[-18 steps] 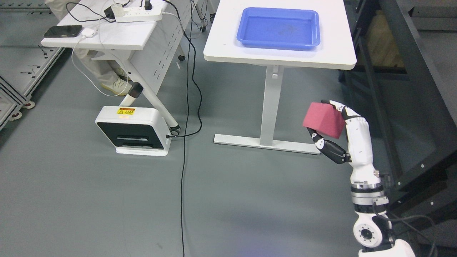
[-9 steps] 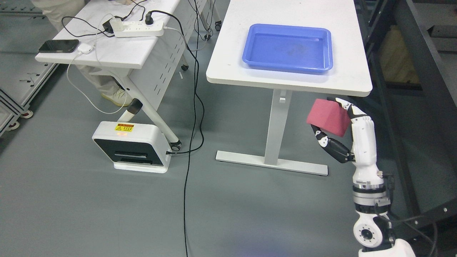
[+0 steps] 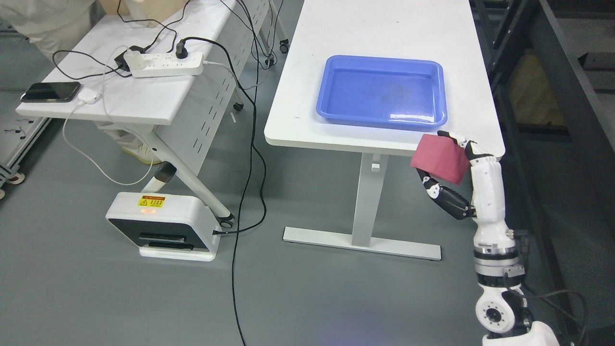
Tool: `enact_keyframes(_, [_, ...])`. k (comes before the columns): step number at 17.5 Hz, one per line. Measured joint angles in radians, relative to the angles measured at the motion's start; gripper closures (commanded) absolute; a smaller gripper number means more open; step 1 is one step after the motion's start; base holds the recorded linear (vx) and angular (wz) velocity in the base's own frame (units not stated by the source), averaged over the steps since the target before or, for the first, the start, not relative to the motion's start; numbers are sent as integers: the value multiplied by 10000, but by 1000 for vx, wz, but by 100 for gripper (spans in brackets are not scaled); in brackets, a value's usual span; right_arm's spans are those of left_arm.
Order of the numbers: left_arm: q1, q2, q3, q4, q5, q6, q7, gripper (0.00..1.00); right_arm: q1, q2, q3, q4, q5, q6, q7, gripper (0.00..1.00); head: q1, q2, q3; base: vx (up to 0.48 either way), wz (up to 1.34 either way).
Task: Pick pink block from left shelf to tray
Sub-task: 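Turn toward the white table carrying the block in the right hand, then lower the pink block into the blue tray with the right hand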
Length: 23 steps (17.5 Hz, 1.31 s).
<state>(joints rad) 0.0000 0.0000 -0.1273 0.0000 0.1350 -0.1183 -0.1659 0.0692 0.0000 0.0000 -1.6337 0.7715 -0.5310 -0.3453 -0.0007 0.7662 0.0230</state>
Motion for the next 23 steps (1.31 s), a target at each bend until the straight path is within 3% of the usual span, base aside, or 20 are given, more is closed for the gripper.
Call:
enact_keyframes(9, [-1, 0, 0, 0, 0, 0, 0, 0, -14, 0, 0, 0, 0, 82, 187, 93, 0, 0, 0, 229, -67])
enact_keyframes(23, [-1, 0, 0, 0, 0, 0, 0, 0, 6, 0, 2, 2, 48, 183, 2076, 93, 0, 0, 0, 194, -12])
